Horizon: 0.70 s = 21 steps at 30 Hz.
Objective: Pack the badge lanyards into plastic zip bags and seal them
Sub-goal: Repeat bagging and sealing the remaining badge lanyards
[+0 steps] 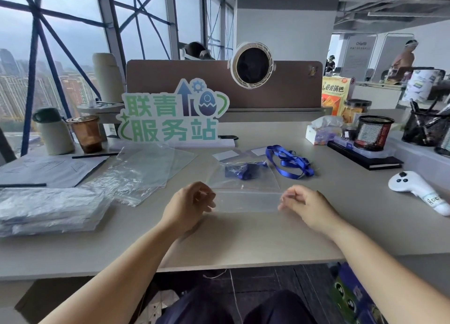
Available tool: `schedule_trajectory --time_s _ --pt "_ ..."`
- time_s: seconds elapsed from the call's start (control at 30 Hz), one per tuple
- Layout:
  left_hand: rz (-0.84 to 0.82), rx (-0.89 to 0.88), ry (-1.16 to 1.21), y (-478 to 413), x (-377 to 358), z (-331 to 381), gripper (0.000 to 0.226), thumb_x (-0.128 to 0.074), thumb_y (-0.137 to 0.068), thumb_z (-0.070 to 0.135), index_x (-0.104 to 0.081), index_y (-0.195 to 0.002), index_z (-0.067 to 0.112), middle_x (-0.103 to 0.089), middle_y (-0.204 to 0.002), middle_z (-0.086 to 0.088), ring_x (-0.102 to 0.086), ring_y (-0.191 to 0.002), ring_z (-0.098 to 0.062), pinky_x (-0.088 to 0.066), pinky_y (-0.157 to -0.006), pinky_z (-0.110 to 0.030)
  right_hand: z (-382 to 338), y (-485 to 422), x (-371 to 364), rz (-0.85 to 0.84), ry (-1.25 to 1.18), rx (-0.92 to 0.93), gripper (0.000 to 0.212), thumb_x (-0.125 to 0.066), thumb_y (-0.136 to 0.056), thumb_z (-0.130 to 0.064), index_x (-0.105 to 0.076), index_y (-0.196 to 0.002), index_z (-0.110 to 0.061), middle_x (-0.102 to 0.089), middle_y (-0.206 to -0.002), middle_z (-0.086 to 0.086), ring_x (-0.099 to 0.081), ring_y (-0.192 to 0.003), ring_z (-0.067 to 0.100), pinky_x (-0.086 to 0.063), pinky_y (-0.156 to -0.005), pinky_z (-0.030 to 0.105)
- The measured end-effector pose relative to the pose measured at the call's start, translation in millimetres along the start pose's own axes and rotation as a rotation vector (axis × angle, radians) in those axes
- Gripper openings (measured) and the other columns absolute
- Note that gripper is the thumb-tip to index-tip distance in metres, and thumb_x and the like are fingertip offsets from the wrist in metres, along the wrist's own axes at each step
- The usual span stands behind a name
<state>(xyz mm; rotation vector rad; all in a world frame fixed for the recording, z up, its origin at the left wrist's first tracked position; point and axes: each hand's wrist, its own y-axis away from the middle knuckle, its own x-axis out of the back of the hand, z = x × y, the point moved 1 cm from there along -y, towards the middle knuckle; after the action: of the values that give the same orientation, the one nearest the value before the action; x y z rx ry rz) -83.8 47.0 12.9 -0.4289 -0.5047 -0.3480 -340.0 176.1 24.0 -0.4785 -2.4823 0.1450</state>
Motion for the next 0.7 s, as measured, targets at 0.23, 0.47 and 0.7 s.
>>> schedule_trajectory --time_s 0.23,0.47,0.7 --pt "0.119 0.1 -0.397 -47.5 -15.1 2.4 0.014 -0.051 -0.09 0.042 -0.054 -0.081 0.031 -0.068 -0.072 0.011 -0.063 -0.074 -0.016 -0.046 -0.063 -0.027 11.1 -63.0 -16.2 0.172 0.079 -0.213 0.014 -0.065 -0.086 -0.023 -0.056 -0.092 -0.014 -0.068 -0.068 0.002 -0.062 -0.047 0.02 -0.053 -0.059 0.031" --pt "0.022 0.196 -0.573 -93.9 -15.8 -8.5 0.028 -0.06 -0.08 0.057 -0.058 -0.089 0.031 -0.068 -0.083 0.011 -0.063 -0.084 -0.016 -0.046 -0.066 -0.026 16.3 -96.5 -16.2 0.185 0.499 -0.233 0.038 -0.069 -0.082 -0.036 -0.051 -0.11 -0.018 -0.064 -0.103 0.001 -0.06 -0.096 0.024 -0.045 -0.079 0.031" --pt "0.001 0.126 -0.553 -93.3 -17.0 -11.3 0.039 -0.051 -0.082 0.065 -0.052 -0.106 0.034 -0.067 -0.081 0.014 -0.064 -0.088 -0.017 -0.047 -0.07 -0.028 20.4 -97.7 -16.3 0.159 0.602 -0.17 0.036 -0.063 -0.085 -0.039 -0.049 -0.113 -0.02 -0.065 -0.104 0.001 -0.06 -0.098 0.026 -0.045 -0.077 0.031"
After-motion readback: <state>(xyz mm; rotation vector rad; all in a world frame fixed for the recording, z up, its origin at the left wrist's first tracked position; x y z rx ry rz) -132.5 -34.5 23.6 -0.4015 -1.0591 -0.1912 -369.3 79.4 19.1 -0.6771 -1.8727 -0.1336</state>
